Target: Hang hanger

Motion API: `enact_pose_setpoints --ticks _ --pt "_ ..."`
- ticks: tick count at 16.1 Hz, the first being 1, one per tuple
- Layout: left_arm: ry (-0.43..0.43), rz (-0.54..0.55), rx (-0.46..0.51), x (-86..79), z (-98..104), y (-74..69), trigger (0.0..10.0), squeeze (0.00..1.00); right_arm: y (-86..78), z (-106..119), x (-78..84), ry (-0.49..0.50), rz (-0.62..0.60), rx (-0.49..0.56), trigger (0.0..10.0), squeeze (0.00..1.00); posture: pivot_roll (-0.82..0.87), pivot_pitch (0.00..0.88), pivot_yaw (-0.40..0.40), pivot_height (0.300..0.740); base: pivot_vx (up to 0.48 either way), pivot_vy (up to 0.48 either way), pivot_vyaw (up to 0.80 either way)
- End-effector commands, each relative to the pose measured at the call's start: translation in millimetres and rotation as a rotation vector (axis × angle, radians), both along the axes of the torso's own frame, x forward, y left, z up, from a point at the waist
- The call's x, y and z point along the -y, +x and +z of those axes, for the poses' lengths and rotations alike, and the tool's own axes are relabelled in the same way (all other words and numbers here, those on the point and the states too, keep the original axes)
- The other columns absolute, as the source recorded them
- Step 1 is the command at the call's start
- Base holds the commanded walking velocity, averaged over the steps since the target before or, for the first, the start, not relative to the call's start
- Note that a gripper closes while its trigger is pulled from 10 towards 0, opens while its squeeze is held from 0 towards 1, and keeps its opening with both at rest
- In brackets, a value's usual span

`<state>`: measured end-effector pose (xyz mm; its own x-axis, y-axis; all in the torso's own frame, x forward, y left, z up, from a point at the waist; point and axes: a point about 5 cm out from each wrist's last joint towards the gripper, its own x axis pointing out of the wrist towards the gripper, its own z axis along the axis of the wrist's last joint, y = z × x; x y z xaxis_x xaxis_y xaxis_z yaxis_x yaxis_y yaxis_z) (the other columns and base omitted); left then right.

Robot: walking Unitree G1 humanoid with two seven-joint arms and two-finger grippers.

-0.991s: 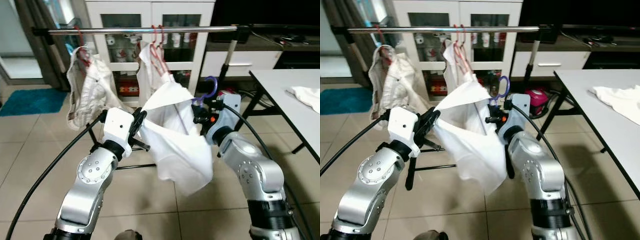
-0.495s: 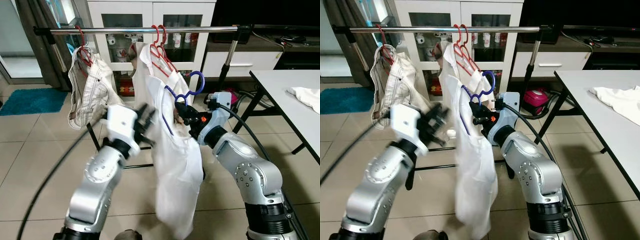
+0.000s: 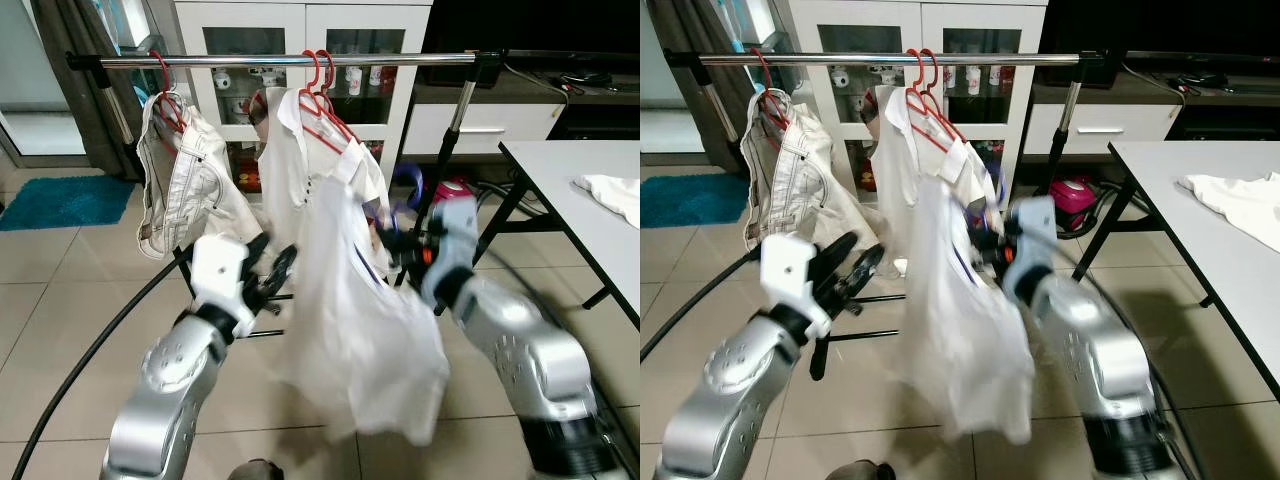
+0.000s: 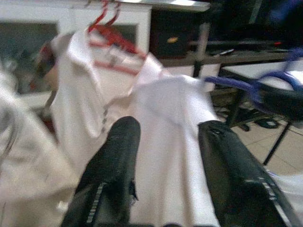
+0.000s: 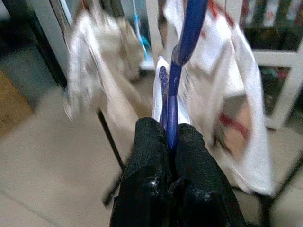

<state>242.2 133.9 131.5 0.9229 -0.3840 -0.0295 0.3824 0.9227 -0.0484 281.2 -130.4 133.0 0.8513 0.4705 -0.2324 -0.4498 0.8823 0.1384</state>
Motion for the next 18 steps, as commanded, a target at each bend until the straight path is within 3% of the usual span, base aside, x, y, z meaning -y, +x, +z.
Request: enact_pose_setpoints --ticks 1,3,4,5,7,12,15,16,18 --pt "0.037 0.077 -0.076 -8.1 -17 -4.1 10.0 0.0 -9.6 -5 2.8 -0.041 0.001 0.007 10.0 0.0 -0.04 0.0 0.001 0.74 0.0 0.0 0.0" --pt "0.143 0.106 -0.133 -14.2 -44 -18.5 10.0 0.0 -33.0 -40 27.3 -0.144 -0.179 -0.085 10.0 0.0 -0.03 0.0 -0.012 0.74 0.0 0.0 0.0" --pt "0.144 0.107 -0.138 -14.3 -47 -20.6 10.0 0.0 -36.9 -45 30.9 -0.135 -0.219 -0.095 10.0 0.0 -0.03 0.0 -0.012 0.74 0.0 0.0 0.0" --pt "0.087 0.115 -0.142 -12.6 -49 -22.5 10.0 0.0 -41.3 -52 39.0 -0.06 -0.347 -0.123 10.0 0.0 -0.04 0.0 -0.009 0.74 0.0 0.0 0.0" --pt "0.045 0.111 -0.124 -10.0 -49 -20.3 10.0 0.0 -41.3 -48 38.8 -0.067 -0.364 -0.078 10.0 0.0 -0.06 0.0 0.003 0.74 0.0 0.0 0.0" --pt "0.007 0.132 -0.104 -6.0 -42 -7.6 10.0 0.0 -31.6 -26 17.4 -0.047 -0.232 0.024 10.0 0.0 -0.06 0.0 0.029 0.74 0.0 0.0 0.0" --pt "-0.007 0.103 -0.142 -13.2 -43 -2.1 10.0 0.0 -27.0 -10 -15.1 0.099 -0.045 0.036 10.0 0.0 -0.07 0.0 0.073 0.74 0.0 0.0 0.0" --pt "-0.018 0.082 -0.129 -14.9 -38 -3.6 10.0 0.0 -34.7 5 -29.3 0.247 0.104 0.037 10.0 0.0 -0.07 0.0 0.081 0.74 0.0 0.0 0.0" --pt "-0.039 0.045 -0.106 -14.8 -31 -5.0 10.0 0.0 -39.9 15 -33.3 0.308 0.208 0.049 10.0 0.0 -0.07 0.0 0.083 0.74 0.0 0.0 0.0"
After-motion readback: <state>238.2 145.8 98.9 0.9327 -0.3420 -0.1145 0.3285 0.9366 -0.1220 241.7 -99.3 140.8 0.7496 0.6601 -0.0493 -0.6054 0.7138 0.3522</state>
